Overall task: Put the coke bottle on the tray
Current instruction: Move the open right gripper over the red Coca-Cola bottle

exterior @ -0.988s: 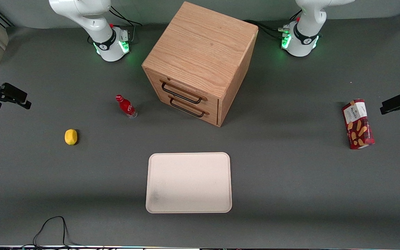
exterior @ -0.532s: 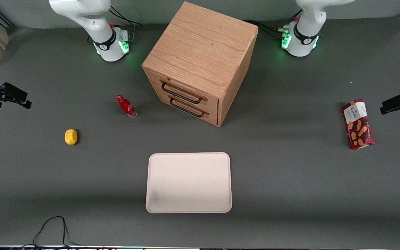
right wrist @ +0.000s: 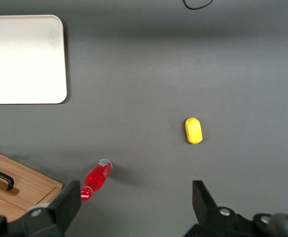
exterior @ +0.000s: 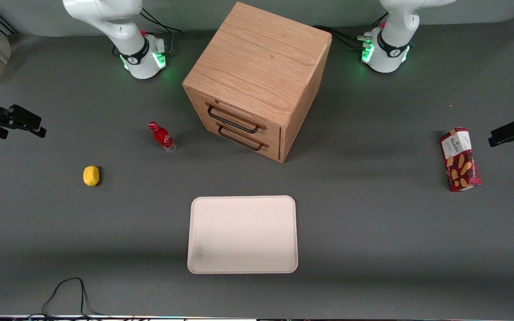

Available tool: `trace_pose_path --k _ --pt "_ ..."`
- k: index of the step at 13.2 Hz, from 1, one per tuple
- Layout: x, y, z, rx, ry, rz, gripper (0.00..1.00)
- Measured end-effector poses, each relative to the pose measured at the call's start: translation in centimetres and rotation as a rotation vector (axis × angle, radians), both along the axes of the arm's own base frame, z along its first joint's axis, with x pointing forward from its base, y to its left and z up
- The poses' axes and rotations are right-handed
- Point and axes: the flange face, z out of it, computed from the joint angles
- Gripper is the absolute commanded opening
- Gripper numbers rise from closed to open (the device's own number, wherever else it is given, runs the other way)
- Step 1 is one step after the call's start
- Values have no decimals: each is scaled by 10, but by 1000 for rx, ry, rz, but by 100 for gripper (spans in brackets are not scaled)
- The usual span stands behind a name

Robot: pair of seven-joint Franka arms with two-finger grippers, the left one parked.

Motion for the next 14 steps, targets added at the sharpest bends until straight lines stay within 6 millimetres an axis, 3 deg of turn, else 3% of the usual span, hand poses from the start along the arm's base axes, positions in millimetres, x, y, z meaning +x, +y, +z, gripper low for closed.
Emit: trace_pose_path --k 5,9,11,14 --pt "-13 78 -11 0 23 -19 100" --pt "-55 143 -22 2 38 -1 100" --pt "-81 160 -23 6 42 25 100" --pt "-117 162 -23 14 46 54 100"
